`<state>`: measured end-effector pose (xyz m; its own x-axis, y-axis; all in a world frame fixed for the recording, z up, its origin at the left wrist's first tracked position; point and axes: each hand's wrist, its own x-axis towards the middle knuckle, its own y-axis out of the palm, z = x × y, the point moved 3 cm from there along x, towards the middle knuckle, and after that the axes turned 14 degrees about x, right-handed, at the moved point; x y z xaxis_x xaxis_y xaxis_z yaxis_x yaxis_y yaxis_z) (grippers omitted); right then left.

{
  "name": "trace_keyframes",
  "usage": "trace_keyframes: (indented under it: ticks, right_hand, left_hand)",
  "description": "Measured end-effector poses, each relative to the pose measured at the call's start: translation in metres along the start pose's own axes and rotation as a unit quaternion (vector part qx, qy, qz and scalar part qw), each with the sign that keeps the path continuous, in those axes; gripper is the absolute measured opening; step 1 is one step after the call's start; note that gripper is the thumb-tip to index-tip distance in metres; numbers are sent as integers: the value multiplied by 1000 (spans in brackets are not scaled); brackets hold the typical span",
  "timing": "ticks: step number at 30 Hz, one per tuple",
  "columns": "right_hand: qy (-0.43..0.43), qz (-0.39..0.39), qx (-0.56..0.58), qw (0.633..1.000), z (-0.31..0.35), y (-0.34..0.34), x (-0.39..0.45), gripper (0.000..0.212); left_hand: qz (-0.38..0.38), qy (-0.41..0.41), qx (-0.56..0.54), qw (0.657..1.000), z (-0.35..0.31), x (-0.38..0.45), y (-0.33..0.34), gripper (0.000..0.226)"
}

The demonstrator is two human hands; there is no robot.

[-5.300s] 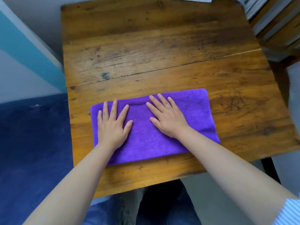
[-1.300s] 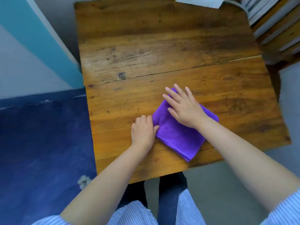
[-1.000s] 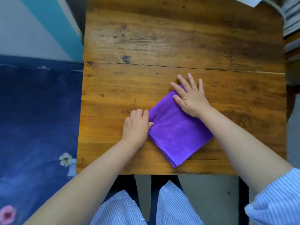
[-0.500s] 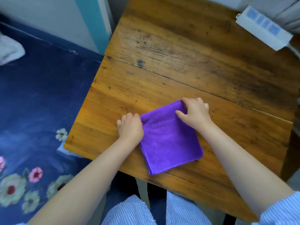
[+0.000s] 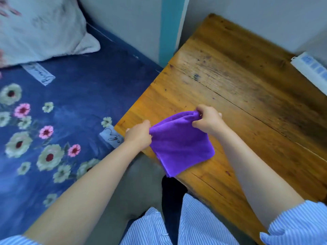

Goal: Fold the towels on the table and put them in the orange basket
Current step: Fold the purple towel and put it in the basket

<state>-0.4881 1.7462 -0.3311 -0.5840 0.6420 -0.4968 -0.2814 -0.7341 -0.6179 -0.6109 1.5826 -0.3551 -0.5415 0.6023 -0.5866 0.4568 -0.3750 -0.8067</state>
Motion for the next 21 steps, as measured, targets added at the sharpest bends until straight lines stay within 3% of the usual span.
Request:
trace_keyframes:
  ticks: [2, 8, 14, 21]
  right_hand:
    - [-65, 17, -10, 998, 36, 23, -19, 12]
    - [-241, 79, -10, 967, 134, 100, -96, 27]
    - [-373, 90, 26, 923, 225, 181, -179, 29]
    - [-423, 199, 68, 881, 305, 247, -262, 34]
  left_hand:
    - [-51, -24, -37, 998, 45, -32, -5, 8]
    - [-186, -107, -70, 974, 168, -133, -14, 17]
    - [-334, -197, -110, 915, 283, -257, -19, 24]
    - [-370, -282, -155, 872, 369, -371, 5, 20]
